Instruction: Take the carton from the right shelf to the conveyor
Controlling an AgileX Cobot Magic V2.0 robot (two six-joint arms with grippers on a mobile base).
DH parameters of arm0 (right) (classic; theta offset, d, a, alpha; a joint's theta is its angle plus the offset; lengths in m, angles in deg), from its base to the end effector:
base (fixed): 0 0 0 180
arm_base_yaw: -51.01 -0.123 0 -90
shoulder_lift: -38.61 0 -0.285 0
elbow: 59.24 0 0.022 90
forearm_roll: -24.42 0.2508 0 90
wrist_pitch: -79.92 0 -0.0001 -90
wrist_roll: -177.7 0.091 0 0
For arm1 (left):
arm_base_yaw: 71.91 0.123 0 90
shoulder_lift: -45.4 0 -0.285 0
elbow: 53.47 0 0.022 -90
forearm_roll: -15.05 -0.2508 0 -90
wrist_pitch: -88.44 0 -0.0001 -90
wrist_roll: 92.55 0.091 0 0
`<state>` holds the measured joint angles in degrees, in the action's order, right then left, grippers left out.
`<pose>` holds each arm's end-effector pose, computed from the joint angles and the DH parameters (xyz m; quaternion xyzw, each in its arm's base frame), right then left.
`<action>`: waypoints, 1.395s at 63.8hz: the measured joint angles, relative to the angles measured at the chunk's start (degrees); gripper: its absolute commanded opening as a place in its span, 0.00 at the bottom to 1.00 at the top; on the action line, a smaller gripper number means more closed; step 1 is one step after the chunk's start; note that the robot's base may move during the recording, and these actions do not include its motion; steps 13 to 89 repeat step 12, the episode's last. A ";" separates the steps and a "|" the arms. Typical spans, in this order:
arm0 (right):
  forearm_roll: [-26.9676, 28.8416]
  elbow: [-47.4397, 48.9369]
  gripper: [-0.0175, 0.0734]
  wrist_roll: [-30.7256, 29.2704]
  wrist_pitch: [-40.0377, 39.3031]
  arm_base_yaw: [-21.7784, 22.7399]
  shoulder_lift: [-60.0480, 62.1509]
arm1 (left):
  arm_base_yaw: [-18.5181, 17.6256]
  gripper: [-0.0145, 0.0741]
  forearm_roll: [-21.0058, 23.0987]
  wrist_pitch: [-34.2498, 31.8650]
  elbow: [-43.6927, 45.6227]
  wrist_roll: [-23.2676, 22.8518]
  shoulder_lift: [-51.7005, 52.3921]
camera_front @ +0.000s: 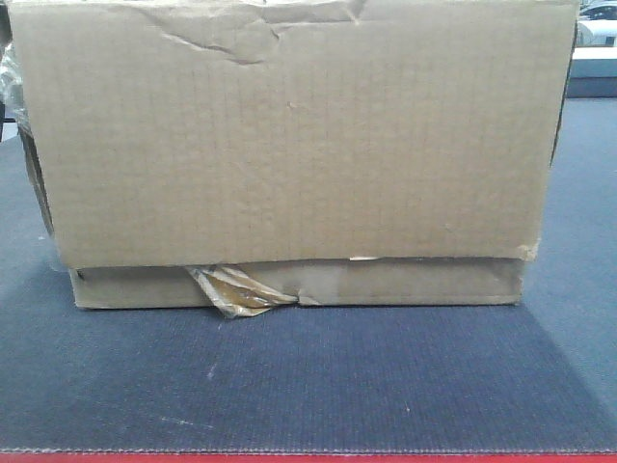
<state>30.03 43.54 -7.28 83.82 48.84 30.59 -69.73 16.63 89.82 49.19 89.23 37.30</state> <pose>0.0568 0.0028 0.2068 -0.0119 0.7016 0.0197 0.7122 0.0569 0.0021 0.2100 -0.0116 0.6871 0.0149 0.7263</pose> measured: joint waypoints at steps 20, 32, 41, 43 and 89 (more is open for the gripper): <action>0.00 0.00 0.11 0.00 0.00 0.00 0.00 | 0.00 0.18 0.09 0.00 0.00 0.00 0.00; 0.00 0.00 0.11 0.00 0.00 0.00 0.00 | 0.00 0.18 0.09 0.00 0.00 0.00 0.00; 0.00 0.00 0.11 0.00 0.00 0.00 0.00 | 0.00 0.18 0.09 0.00 0.00 0.00 0.00; 0.00 0.00 0.11 0.00 0.00 0.00 0.00 | 0.00 0.18 0.09 0.00 0.00 0.00 0.00; 0.00 0.00 0.11 0.00 0.00 0.00 0.00 | 0.00 0.18 0.09 0.00 0.00 0.00 0.00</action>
